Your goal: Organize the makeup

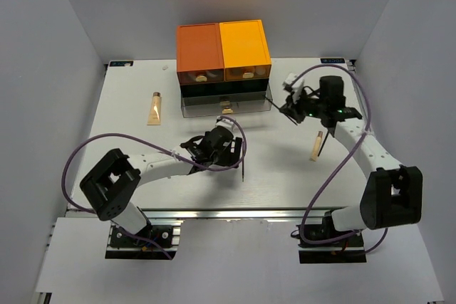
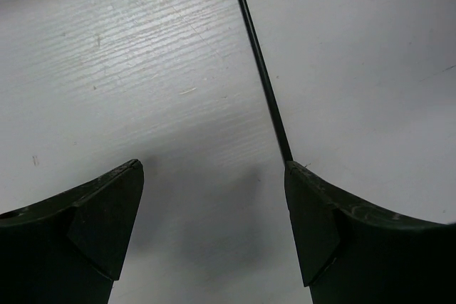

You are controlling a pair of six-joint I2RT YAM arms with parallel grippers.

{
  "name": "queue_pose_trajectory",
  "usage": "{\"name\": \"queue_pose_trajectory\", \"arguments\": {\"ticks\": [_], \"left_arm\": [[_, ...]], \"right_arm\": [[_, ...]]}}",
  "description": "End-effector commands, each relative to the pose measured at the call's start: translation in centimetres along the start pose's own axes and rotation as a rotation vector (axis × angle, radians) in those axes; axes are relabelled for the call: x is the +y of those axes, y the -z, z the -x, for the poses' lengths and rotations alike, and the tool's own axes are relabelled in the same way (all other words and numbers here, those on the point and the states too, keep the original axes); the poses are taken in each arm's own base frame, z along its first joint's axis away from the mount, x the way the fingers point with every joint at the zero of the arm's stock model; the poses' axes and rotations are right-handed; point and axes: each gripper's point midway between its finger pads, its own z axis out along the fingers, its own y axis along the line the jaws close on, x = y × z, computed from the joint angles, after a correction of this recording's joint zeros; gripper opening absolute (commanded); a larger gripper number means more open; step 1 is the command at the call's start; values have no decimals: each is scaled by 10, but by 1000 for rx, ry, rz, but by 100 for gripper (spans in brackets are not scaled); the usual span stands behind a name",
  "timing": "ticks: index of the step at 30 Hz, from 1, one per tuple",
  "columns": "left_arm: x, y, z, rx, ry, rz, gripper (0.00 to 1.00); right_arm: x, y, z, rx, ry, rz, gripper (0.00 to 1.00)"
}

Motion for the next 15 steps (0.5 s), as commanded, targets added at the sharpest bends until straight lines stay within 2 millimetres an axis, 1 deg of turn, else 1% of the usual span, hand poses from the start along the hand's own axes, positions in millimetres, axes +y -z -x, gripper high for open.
{"name": "queue_pose_trajectory", "arguments": {"ticks": [1,2,3,4,5,6,7,9,10,11,12,13,14,15], "left_arm": [[-11,-5,2,-3,-25,-31,89],[-12,-6,1,1,-32,-30,89],[-13,-8,-1,10,-38,-27,89],[-13,-8,0,8,-36,-27,89],[-14,-9,0,9,-38,-26,89],[-14,-10,0,7,-39,-23,89],[-15,-11,0,7,-38,-24,89],[-14,-11,-1,10,-41,-16,89],[-15,-12,0,11,-42,-13,89],[-15,-13,-1,12,-42,-10,89],[-15,-13,0,10,-41,-6,89],[-16,-15,0,10,-39,-9,89],[-18,-16,1,10,-41,-14,89],[-19,-17,2,11,-40,-15,89]], "right_arm": [[18,-26,52,-120,481,149,0],[20,-31,56,-107,515,163,0],[17,-35,84,-132,591,155,0],[17,-47,80,-105,636,187,0],[15,-52,87,-103,670,189,0],[13,-56,111,-123,725,169,0],[11,-67,111,-116,737,182,0],[14,-76,126,-124,780,177,0],[10,-82,138,-133,802,167,0],[9,-86,139,-120,822,167,0],[13,-93,140,-102,839,174,0],[10,-103,142,-86,854,177,0],[9,-108,140,-65,873,182,0],[12,-112,132,-31,868,202,0]]}}
